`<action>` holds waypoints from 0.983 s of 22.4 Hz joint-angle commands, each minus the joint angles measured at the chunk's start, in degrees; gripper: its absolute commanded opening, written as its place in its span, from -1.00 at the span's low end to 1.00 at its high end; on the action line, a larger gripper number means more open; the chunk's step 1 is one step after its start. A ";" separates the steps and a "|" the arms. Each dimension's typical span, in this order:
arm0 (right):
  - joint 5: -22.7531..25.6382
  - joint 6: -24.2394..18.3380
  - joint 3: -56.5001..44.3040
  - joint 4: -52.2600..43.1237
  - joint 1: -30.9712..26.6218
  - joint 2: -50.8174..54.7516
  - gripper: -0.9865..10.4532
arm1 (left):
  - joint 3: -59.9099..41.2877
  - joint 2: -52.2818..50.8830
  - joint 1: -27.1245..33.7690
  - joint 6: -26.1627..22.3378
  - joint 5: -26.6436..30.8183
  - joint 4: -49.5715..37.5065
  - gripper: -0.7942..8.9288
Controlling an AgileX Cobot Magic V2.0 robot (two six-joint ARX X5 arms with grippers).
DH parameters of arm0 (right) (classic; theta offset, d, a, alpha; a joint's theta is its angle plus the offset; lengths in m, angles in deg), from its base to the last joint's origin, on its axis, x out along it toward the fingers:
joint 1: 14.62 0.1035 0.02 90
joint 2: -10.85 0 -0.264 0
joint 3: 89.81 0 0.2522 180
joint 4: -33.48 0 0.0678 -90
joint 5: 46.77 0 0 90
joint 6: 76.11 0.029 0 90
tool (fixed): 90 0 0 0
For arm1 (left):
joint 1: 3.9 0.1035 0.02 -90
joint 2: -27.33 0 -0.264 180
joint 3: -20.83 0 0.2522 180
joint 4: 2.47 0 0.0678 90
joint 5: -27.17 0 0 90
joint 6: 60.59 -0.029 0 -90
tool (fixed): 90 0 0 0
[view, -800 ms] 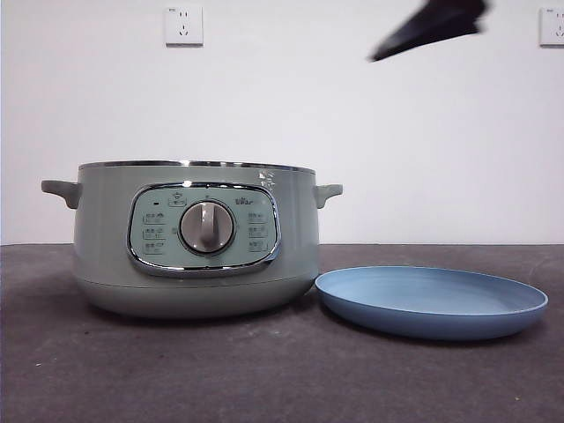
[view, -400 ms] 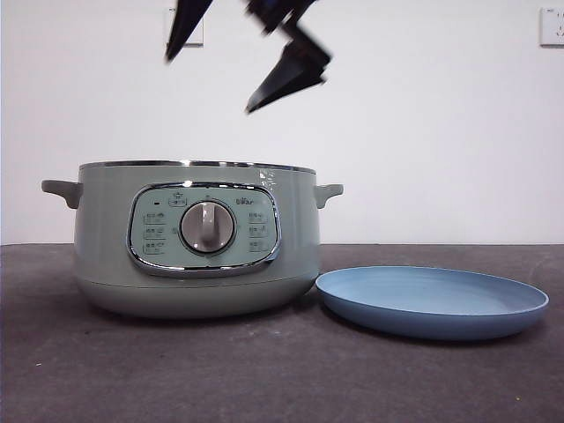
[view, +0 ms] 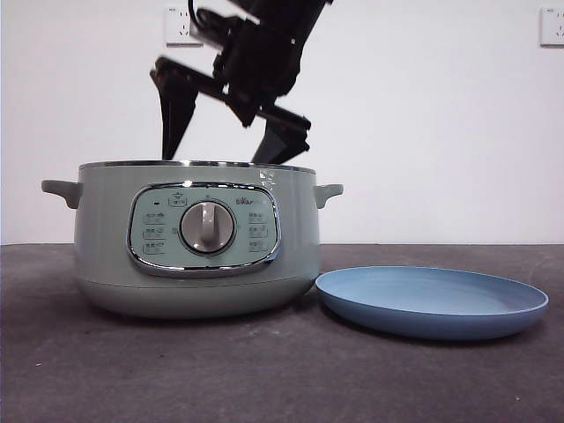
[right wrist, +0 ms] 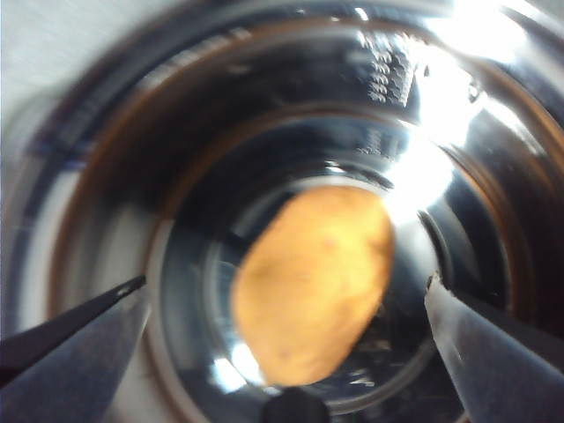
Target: Take the potato out from the steamer,put the potato on the plate,close the lid
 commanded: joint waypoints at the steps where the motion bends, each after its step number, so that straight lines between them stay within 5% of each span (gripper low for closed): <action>1: 1.42 -0.68 0.20 -1.31 0.50 -1.86 0.32 | 0.90 -0.61 0.22 0.52 -0.42 -1.92 -0.85; 10: 2.01 -0.04 0.20 -3.89 0.57 -6.56 0.31 | 0.90 -0.61 0.22 0.48 -0.48 -1.90 -0.85; 14: 1.99 -0.02 0.20 -3.87 0.57 -7.32 -0.09 | 0.90 -0.61 0.22 0.28 -0.48 -1.90 -0.85; 18: 1.95 -0.11 0.22 -3.93 0.57 -7.30 -0.86 | 0.90 -0.61 0.22 0.26 -0.48 -1.92 -0.85; 22: 1.99 -0.96 0.42 -3.91 0.57 -3.80 -0.85 | 0.90 -0.59 0.22 0.07 -0.48 -1.97 -0.85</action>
